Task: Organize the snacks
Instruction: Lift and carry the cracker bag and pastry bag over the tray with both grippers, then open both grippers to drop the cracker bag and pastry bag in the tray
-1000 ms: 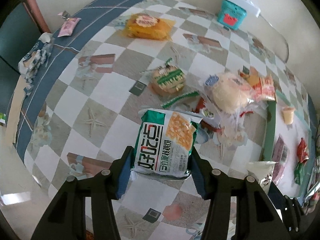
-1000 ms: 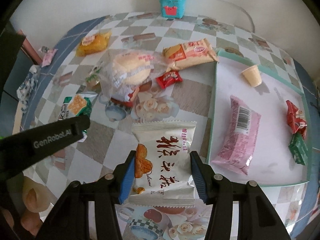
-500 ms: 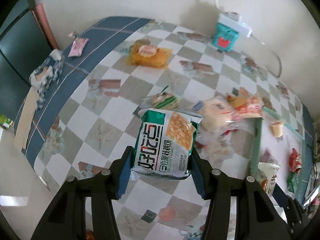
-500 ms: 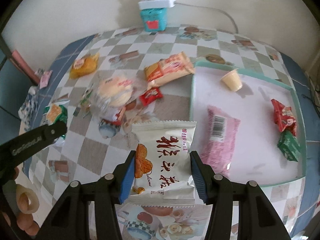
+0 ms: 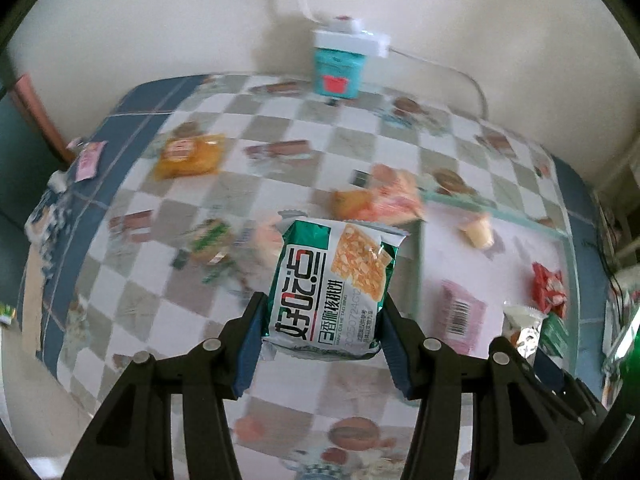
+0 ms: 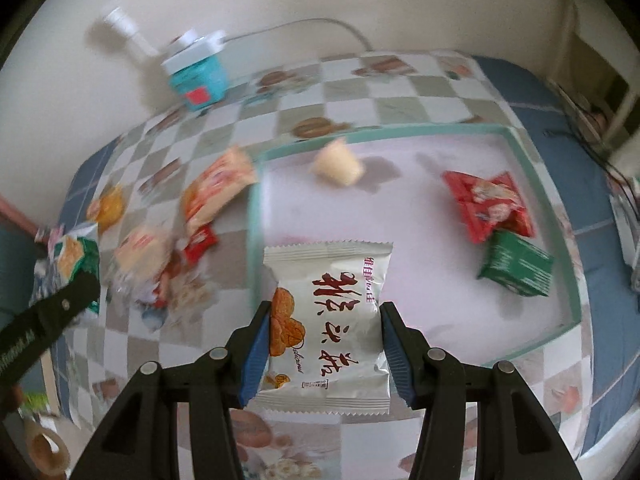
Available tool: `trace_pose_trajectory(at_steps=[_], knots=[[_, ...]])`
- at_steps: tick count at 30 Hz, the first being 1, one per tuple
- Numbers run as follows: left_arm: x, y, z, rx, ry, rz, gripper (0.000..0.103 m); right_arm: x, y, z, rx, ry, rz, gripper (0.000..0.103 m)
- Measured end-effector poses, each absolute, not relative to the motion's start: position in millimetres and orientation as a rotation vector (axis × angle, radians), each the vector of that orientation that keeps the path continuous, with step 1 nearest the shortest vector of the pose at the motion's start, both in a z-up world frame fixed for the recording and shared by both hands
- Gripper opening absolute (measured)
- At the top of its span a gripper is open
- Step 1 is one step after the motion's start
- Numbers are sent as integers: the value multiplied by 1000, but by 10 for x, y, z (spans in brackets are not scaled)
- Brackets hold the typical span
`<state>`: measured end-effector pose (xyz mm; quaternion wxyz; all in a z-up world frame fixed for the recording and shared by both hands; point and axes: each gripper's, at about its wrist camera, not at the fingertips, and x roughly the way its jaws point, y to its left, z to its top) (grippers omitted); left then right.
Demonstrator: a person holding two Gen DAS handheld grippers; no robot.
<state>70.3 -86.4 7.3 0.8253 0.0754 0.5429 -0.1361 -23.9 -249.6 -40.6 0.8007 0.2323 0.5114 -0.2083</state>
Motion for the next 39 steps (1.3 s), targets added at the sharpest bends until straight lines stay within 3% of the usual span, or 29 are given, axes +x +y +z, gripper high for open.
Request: trace_pose_trajectory(at_steps=[17, 39], knots=[[528, -2074, -146, 294, 1198, -474, 56, -584, -3199, -630, 596, 1116, -594, 55], [829, -2391, -530, 250, 1235, -511, 56, -365, -3338, -840, 621, 1083, -572, 55]])
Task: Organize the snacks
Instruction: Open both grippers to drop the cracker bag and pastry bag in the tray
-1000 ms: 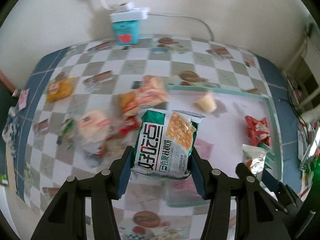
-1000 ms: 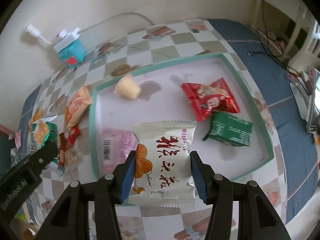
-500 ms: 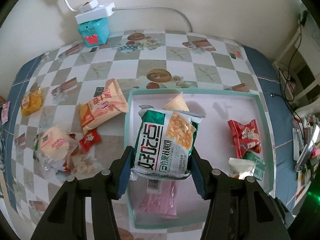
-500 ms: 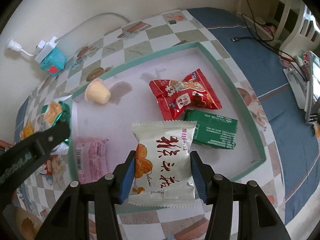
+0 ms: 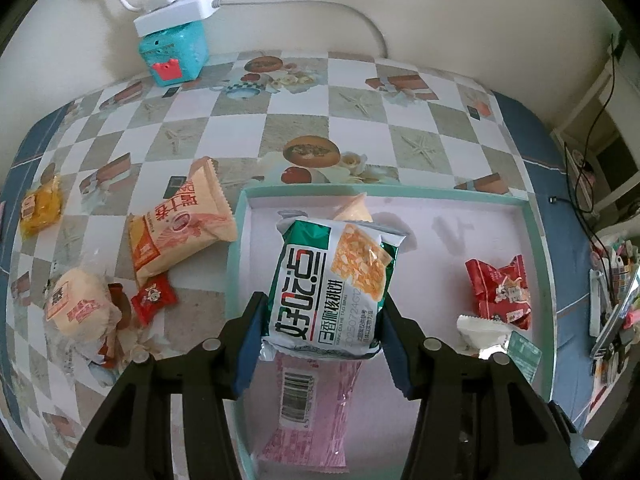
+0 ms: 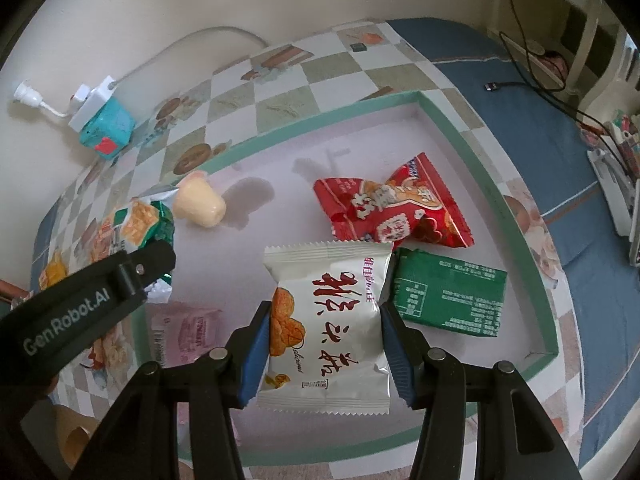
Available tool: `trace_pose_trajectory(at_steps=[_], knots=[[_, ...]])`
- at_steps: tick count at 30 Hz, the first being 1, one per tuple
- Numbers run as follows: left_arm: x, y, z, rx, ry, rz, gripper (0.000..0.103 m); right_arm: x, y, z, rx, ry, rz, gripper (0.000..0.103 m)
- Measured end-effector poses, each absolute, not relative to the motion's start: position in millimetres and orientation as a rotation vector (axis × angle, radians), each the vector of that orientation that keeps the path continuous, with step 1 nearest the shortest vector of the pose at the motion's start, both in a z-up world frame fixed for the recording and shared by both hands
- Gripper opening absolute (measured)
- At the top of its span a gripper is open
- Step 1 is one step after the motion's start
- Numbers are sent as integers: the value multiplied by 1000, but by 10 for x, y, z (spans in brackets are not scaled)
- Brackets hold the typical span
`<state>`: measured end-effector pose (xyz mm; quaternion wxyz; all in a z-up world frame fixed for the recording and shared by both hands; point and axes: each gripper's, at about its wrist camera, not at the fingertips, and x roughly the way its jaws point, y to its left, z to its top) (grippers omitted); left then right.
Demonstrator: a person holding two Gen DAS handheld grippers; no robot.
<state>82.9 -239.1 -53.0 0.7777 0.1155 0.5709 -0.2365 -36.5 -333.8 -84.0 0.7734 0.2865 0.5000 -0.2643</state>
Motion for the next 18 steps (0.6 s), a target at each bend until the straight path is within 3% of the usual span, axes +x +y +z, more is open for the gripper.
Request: trace_pose_trajectory(at_steps=[18], knots=[[835, -2261, -480, 249, 1266, -489, 61, -341, -3310, -860, 603, 1100, -584, 58]])
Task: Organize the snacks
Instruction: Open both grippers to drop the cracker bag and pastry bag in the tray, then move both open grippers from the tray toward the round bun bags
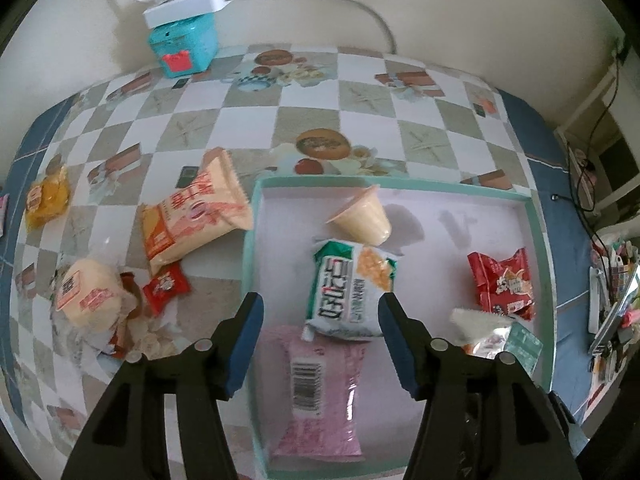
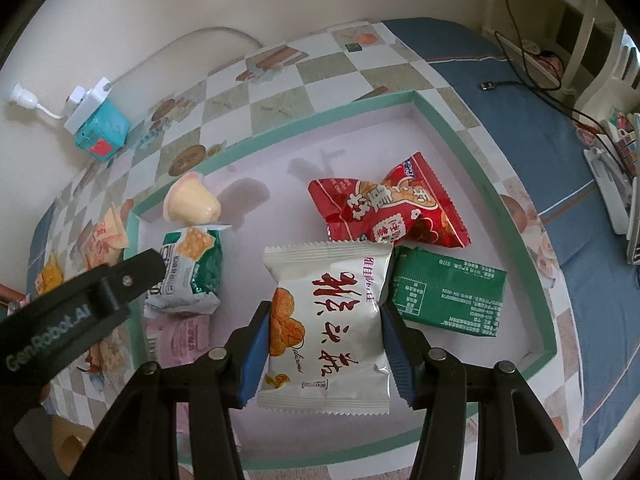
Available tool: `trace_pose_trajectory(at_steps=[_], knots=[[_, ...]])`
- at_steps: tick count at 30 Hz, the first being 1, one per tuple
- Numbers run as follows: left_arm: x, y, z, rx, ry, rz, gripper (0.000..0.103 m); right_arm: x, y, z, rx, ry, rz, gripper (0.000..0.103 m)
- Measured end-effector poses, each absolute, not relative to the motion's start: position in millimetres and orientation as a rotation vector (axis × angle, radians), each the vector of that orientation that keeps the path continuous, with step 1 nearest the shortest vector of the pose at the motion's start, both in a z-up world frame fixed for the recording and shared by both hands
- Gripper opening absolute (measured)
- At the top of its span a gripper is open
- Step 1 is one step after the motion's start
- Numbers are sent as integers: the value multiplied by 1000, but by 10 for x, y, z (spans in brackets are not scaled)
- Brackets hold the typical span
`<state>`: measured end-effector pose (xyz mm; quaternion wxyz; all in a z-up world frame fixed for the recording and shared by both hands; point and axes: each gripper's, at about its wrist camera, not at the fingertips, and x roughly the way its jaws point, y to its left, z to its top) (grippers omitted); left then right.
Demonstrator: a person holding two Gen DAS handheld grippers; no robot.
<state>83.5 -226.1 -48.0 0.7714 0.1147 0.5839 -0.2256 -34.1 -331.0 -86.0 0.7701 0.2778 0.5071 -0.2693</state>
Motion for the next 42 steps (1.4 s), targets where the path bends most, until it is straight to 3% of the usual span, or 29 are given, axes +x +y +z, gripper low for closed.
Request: trace_pose_trajectory(at_steps=[10, 13, 14, 23, 26, 42], knots=[[935, -1890, -411, 207, 1285, -417, 67, -330, -3249, -811, 579, 1112, -586, 66], [958, -1757, -427, 193, 1296, -389, 75, -335, -3224, -784, 567, 1112, -592, 75], [963, -1702, -435, 189, 1300, -375, 82, -339, -3211, -772, 561, 1111, -595, 79], [900, -1282, -493, 170, 1321, -295, 85, -420, -3101, -729, 546, 1094, -603, 103], [871, -1191, -505, 171, 1317, -273, 94, -453, -3068, -689, 546, 1082, -591, 103], [683, -877, -394, 182, 1278, -254, 95, -480, -2588, -461, 473, 1063, -514, 103]])
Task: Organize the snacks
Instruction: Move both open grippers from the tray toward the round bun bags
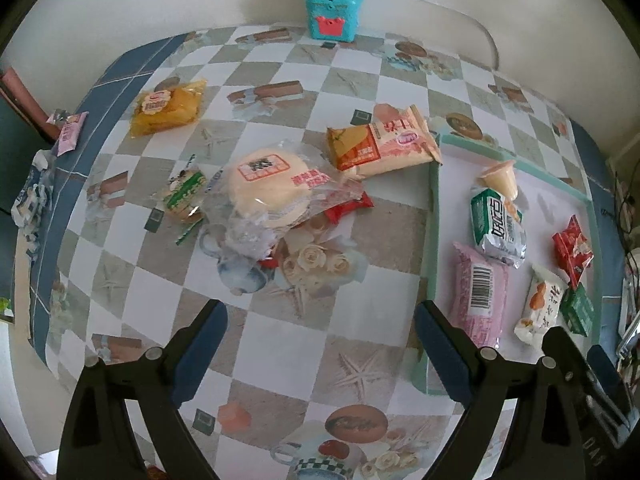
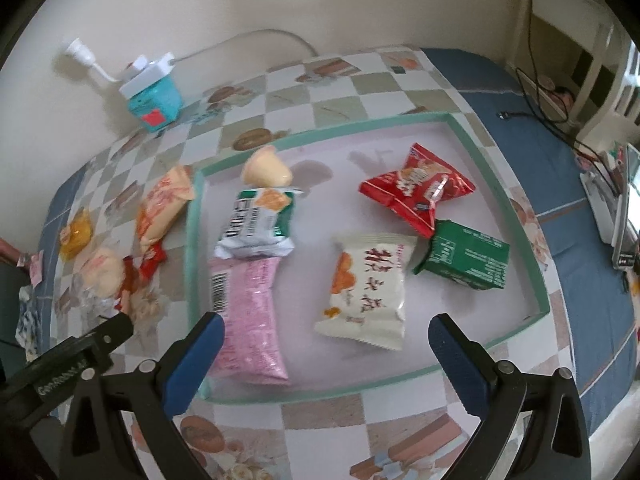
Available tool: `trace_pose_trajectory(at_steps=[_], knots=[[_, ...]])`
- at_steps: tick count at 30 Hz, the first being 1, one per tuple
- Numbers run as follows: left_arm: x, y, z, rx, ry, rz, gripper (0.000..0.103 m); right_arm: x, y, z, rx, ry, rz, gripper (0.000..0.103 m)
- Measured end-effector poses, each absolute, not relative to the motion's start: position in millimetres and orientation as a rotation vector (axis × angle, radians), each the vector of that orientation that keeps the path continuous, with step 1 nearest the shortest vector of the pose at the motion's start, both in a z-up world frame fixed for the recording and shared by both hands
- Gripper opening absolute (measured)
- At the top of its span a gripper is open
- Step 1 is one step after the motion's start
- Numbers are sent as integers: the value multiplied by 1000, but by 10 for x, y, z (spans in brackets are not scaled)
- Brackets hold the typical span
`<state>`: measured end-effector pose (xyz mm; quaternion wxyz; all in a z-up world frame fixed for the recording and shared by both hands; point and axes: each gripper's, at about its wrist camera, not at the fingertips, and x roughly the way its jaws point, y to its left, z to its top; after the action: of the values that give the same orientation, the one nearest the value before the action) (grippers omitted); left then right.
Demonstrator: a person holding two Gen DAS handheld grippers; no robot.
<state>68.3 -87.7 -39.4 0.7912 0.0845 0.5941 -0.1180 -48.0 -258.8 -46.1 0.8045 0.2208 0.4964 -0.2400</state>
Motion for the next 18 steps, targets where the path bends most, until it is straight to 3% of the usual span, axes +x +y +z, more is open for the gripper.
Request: trace_pose_trajectory(at_steps=[18], knots=[[982, -176, -228, 54, 1237, -121, 95, -129, -2105, -443, 415, 1092, -449, 103]])
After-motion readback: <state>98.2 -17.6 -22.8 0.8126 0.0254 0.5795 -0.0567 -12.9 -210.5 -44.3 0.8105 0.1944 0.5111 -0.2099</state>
